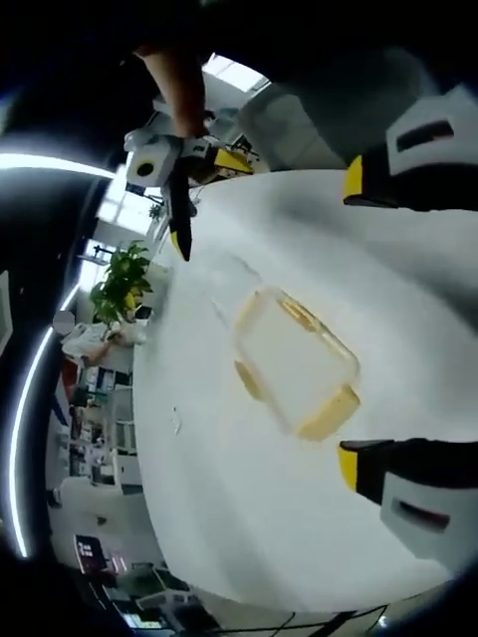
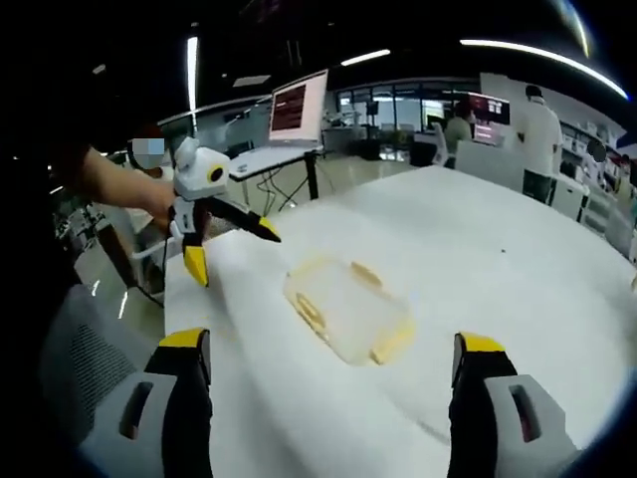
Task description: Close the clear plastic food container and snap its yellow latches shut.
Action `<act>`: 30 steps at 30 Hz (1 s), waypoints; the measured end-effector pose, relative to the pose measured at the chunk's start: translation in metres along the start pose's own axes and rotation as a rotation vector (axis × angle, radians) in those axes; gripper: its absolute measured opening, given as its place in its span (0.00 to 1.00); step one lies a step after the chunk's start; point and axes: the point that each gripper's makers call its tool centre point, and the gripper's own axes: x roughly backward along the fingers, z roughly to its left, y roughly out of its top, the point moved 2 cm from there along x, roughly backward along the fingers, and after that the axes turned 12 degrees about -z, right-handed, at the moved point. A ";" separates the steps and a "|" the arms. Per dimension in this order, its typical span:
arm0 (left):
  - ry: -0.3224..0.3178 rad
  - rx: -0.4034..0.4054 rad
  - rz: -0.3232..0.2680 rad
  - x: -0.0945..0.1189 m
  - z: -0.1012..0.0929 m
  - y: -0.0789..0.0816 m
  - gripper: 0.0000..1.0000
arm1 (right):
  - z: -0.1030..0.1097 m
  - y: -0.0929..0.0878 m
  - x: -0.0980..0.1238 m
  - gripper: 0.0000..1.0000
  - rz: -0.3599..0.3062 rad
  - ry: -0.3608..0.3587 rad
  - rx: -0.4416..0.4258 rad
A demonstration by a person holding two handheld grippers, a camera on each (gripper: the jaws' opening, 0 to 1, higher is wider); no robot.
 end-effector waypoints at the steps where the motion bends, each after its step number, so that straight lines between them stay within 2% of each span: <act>1: -0.001 -0.002 0.002 0.000 0.002 0.001 0.95 | 0.000 0.000 -0.001 1.00 0.005 0.008 0.004; 13: -0.032 -0.044 0.032 -0.006 0.015 0.004 0.93 | -0.016 -0.008 -0.010 0.97 0.061 0.044 0.048; 16: -0.053 -0.042 0.061 -0.006 0.015 0.002 0.84 | -0.021 -0.012 -0.013 0.92 0.087 0.049 0.057; 17: -0.052 -0.049 0.060 -0.007 0.015 0.002 0.84 | -0.022 -0.012 -0.013 0.92 0.088 0.048 0.063; 21: -0.062 -0.062 0.059 -0.012 0.014 0.005 0.88 | -0.026 -0.018 -0.018 0.92 0.106 0.063 0.072; 27: -0.090 -0.112 0.101 -0.019 0.018 0.004 0.90 | -0.030 -0.022 -0.025 0.93 0.139 0.102 0.099; 30: -0.117 -0.138 0.130 -0.021 0.020 0.001 0.96 | -0.033 -0.023 -0.031 0.94 0.148 0.124 0.112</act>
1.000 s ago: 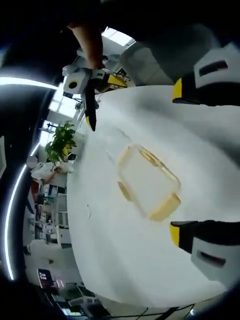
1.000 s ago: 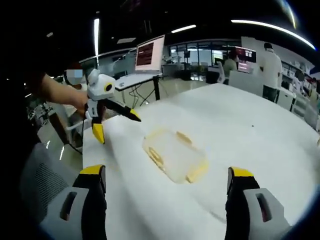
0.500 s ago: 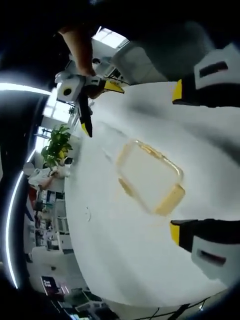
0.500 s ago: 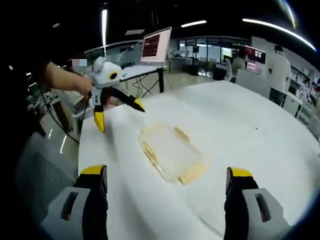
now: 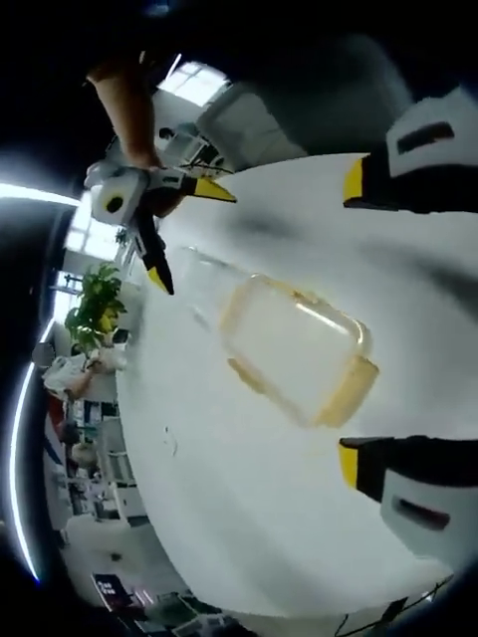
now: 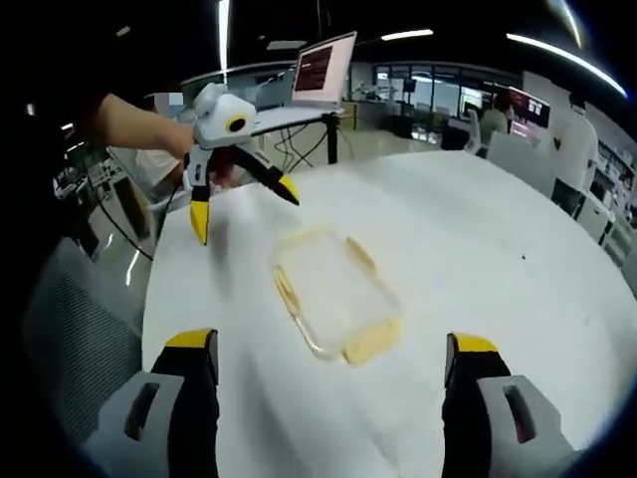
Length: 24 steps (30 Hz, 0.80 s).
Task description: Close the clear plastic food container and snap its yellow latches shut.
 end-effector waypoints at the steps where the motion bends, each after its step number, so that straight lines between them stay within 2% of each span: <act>1: -0.006 -0.017 0.019 -0.001 0.000 -0.002 0.98 | -0.001 0.000 -0.001 0.94 0.002 0.004 0.002; 4: -0.009 -0.048 0.049 -0.002 0.004 -0.008 0.98 | -0.004 -0.003 -0.005 0.91 0.031 0.015 0.007; 12: -0.018 -0.042 0.056 -0.006 0.009 -0.008 0.98 | -0.006 -0.007 -0.010 0.91 0.051 0.043 0.028; 15: -0.030 -0.059 0.077 -0.008 0.010 -0.009 0.92 | -0.007 -0.011 -0.011 0.89 0.074 0.055 0.041; 24: -0.061 -0.133 0.133 -0.015 0.015 -0.009 0.90 | -0.014 -0.018 -0.018 0.84 0.127 0.082 0.080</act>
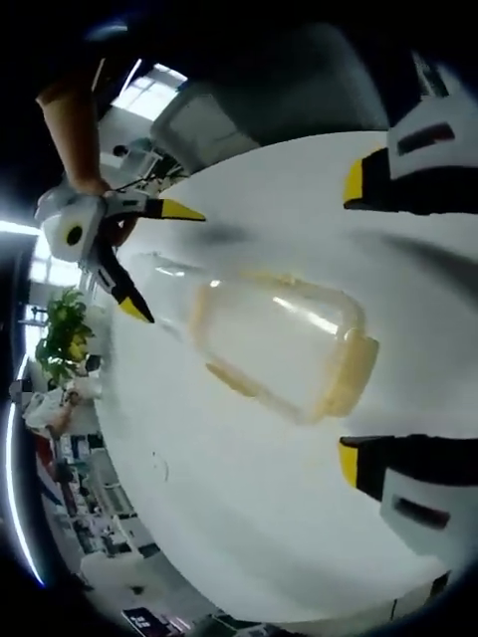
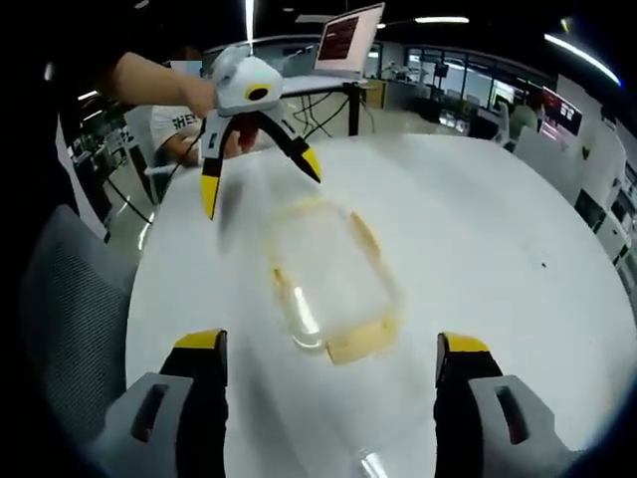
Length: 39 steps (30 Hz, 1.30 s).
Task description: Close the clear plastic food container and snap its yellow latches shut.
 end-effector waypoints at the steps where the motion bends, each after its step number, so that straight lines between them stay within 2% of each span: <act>1: -0.004 -0.008 0.006 -0.001 0.001 0.000 0.90 | -0.001 -0.001 -0.001 0.84 0.003 0.001 0.005; 4: -0.024 -0.038 0.033 -0.002 0.003 -0.002 0.87 | -0.003 -0.003 -0.004 0.81 0.025 0.017 0.023; 10: -0.037 -0.070 0.046 -0.006 0.009 -0.002 0.80 | -0.009 -0.009 -0.010 0.78 0.069 0.049 0.061; 14: -0.077 -0.140 0.094 -0.008 0.010 -0.007 0.77 | -0.014 -0.013 -0.012 0.75 0.091 0.062 0.061; 16: -0.072 -0.156 0.105 -0.010 0.015 -0.010 0.75 | -0.015 -0.014 -0.013 0.73 0.097 0.073 0.056; 23: -0.098 -0.162 0.129 -0.012 0.018 -0.014 0.66 | -0.012 -0.018 -0.019 0.71 0.123 0.102 0.076; 26: -0.116 -0.151 0.139 -0.013 0.017 -0.016 0.60 | -0.013 -0.021 -0.021 0.65 0.148 0.118 0.099; 29: -0.114 -0.164 0.147 -0.014 0.019 -0.016 0.58 | -0.014 -0.021 -0.023 0.61 0.165 0.133 0.136; 32: -0.111 -0.171 0.144 -0.015 0.021 -0.014 0.57 | -0.018 -0.022 -0.026 0.59 0.177 0.135 0.146; 35: -0.107 -0.188 0.150 -0.016 0.023 -0.013 0.55 | -0.019 -0.019 -0.025 0.53 0.182 0.142 0.154; 39: -0.113 -0.212 0.165 -0.017 0.024 -0.015 0.52 | -0.022 -0.019 -0.027 0.52 0.194 0.141 0.181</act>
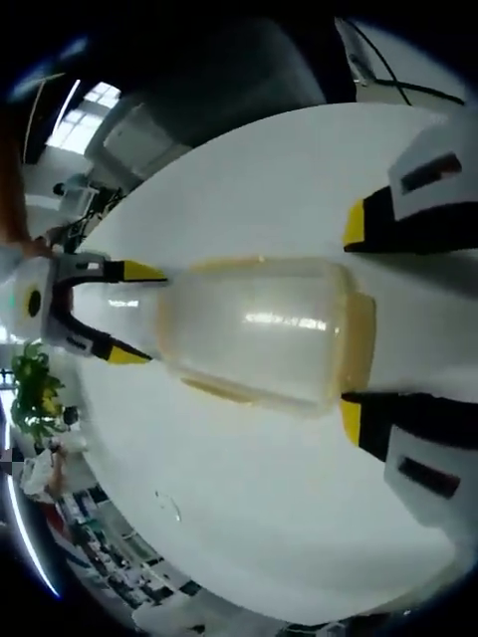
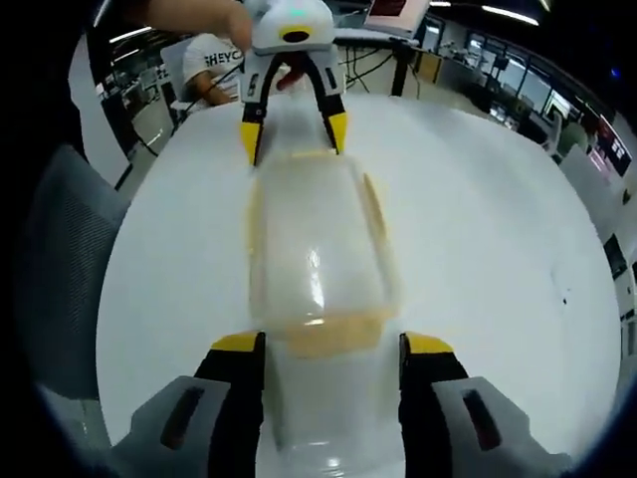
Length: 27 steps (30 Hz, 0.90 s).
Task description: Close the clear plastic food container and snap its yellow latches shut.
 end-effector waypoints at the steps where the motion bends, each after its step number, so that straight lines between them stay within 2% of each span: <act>1: -0.001 -0.003 0.006 0.000 0.000 -0.001 0.51 | -0.001 -0.001 0.000 0.52 0.013 0.001 0.024; 6: 0.009 -0.043 0.044 0.002 0.004 -0.005 0.45 | 0.001 -0.002 -0.002 0.46 0.037 0.022 0.052; 9: 0.020 -0.036 0.035 0.004 0.007 -0.002 0.42 | 0.001 -0.002 -0.005 0.42 0.053 0.032 0.063; 13: 0.025 -0.063 0.041 0.003 0.009 0.000 0.33 | 0.000 0.001 -0.008 0.38 0.060 0.042 0.090; 18: 0.014 -0.065 0.047 -0.001 0.008 0.000 0.34 | 0.002 -0.002 -0.010 0.38 0.077 0.055 0.098; 20: 0.005 -0.089 0.062 -0.004 0.006 -0.001 0.34 | 0.002 -0.002 -0.011 0.38 0.085 0.057 0.095; 23: 0.003 -0.070 0.066 -0.005 0.005 -0.001 0.34 | 0.002 -0.002 -0.011 0.37 0.102 0.065 0.094; 27: -0.013 -0.045 0.074 -0.006 0.005 -0.002 0.34 | 0.000 -0.004 -0.013 0.37 0.157 0.094 0.050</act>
